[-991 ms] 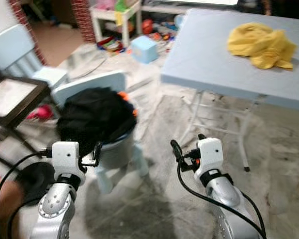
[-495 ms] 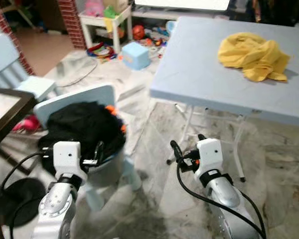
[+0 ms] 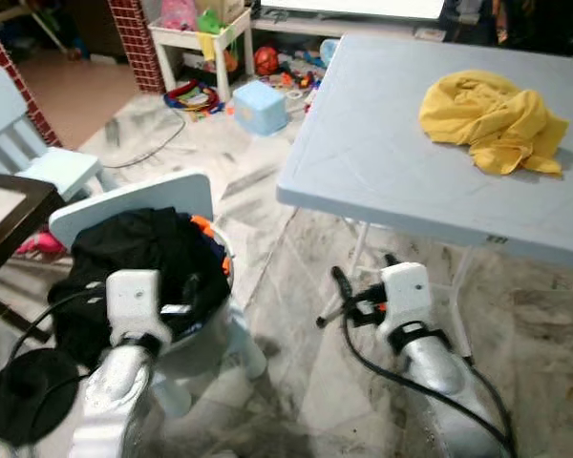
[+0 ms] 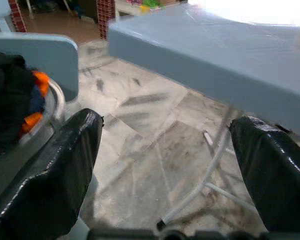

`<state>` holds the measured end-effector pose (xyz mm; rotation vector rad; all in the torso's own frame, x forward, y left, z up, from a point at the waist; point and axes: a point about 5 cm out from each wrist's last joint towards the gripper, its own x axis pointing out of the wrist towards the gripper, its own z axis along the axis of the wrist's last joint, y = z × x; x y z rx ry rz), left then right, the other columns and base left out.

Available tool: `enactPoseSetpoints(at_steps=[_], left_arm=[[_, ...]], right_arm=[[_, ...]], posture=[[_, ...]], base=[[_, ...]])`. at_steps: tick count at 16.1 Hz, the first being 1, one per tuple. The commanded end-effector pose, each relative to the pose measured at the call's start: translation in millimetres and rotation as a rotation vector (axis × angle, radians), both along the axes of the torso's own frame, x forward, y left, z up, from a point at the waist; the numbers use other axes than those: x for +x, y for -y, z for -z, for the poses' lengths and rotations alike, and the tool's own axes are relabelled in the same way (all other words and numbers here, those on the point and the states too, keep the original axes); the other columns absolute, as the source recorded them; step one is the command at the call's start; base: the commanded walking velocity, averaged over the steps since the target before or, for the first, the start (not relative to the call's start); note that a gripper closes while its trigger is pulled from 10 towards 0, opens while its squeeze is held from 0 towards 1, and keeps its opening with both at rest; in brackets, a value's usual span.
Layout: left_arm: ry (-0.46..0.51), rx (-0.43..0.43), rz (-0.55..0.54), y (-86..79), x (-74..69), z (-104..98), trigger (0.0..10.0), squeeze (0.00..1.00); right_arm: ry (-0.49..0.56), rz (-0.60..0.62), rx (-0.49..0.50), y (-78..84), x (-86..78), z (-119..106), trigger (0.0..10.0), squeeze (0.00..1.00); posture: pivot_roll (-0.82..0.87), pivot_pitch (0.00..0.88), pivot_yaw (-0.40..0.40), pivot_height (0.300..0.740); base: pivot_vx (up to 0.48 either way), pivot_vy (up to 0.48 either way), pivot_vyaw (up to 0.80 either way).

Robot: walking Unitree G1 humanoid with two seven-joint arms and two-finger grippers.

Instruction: Hang hanger

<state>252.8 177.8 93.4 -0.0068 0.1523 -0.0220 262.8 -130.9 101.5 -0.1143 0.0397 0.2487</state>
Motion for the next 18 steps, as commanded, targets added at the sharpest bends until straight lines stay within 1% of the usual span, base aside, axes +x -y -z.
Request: enactPoseSetpoints(at_steps=[1,2,3,4,5,7,8,9,10,11,13,14,15,16,18], left_arm=[[-0.13,0.0,-0.012,-3.8,-1.8,17.5,10.0,0.0],[-0.169,-0.016,-0.016,-5.8,1.5,22.5,10.0,0.0],[-0.216,-0.057,-0.043,-14.3,9.8,26.5,10.0,0.0],[-0.244,-0.071,-0.062,-17.3,12.4,28.2,10.0,0.0],[-0.298,-0.069,-0.055,-17.8,15.7,31.6,10.0,0.0],[-0.313,-0.055,-0.035,-15.3,20.9,31.9,10.0,0.0],[-0.324,-0.051,-0.029,-12.9,25.2,32.0,10.0,0.0],[-0.328,-0.056,-0.02,-9.9,28.9,31.8,10.0,0.0],[-0.318,-0.07,0.002,-3.9,32.1,30.6,10.0,0.0],[-0.317,-0.088,0.013,1.8,30.1,31.2,10.0,0.0],[-0.33,-0.096,0.028,8.9,28.0,33.9,10.0,0.0],[-0.338,-0.077,0.048,13.3,29.5,34.6,10.0,0.0],[-0.349,-0.078,0.054,18.2,34.0,36.9,10.0,0.0],[-0.36,-0.08,0.05,20.9,36.4,39.8,10.0,0.0],[-0.315,-0.046,-0.004,14.8,44.9,36.1,10.0,0.0]], right_arm=[[-0.004,-0.005,0.005,-0.7,-2.0,0.6,10.0,0.0],[-0.007,-0.007,0.004,-0.7,-1.9,1.0,10.0,0.0],[-0.009,-0.015,-0.004,-1.4,-2.0,0.3,10.0,0.0],[-0.009,-0.023,-0.013,-1.7,-2.4,-0.4,10.0,0.0],[-0.014,-0.037,-0.019,-1.9,-4.2,-2.0,10.0,0.0],[-0.05,-0.063,-0.009,-2.2,-9.4,-1.7,10.0,0.0],[-0.093,-0.109,0.015,-5.3,-15.5,-2.1,10.0,0.0],[-0.103,-0.165,0.002,-8.2,-21.5,-4.5,10.0,0.0],[-0.12,-0.207,-0.024,-7.8,-30.6,-5.6,10.0,0.0],[-0.134,-0.205,-0.028,-2.8,-38.7,-5.7,10.0,0.0],[-0.158,-0.178,-0.035,3.7,-46.6,-3.1,10.0,0.0],[-0.176,-0.18,-0.039,4.2,-52.4,-2.6,10.0,0.0],[-0.199,-0.208,-0.045,1.8,-61.5,-4.3,10.0,0.0],[-0.228,-0.224,-0.053,2.9,-72.4,-8.0,10.0,0.0],[-0.267,-0.206,-0.063,12.3,-86.9,-11.6,10.0,0.0]], posture=[[0.05,0.121,0.004,0.74],[0.04,0.121,0.002,0.74],[0.03,0.124,0.0,0.74],[0.03,0.124,0.0,0.74],[0.02,0.128,0.0,0.74],[0.01,0.136,-0.004,0.74],[0.0,0.144,-0.007,0.74],[-0.01,0.15,-0.009,0.74],[-0.02,0.162,-0.014,0.74],[-0.03,0.184,-0.024,0.74],[-0.06,0.198,-0.039,0.74],[-0.08,0.214,-0.047,0.74],[-0.1,0.227,-0.053,0.74],[-0.13,0.245,-0.063,0.74],[-0.17,0.269,-0.072,0.74]], base=[[0.0,0.0,0.0],[0.0,0.0,0.0],[0.0,0.0,0.0],[0.0,0.0,0.0],[0.0,0.0,0.0],[0.0,0.0,0.0],[0.0,0.0,0.0],[0.0,0.0,0.0],[0.0,0.0,0.0],[0.0,0.0,0.0],[0.0,0.0,0.0],[0.0,0.0,0.0],[0.0,0.0,0.0],[0.0,0.0,0.0],[0.0,0.0,0.0]])
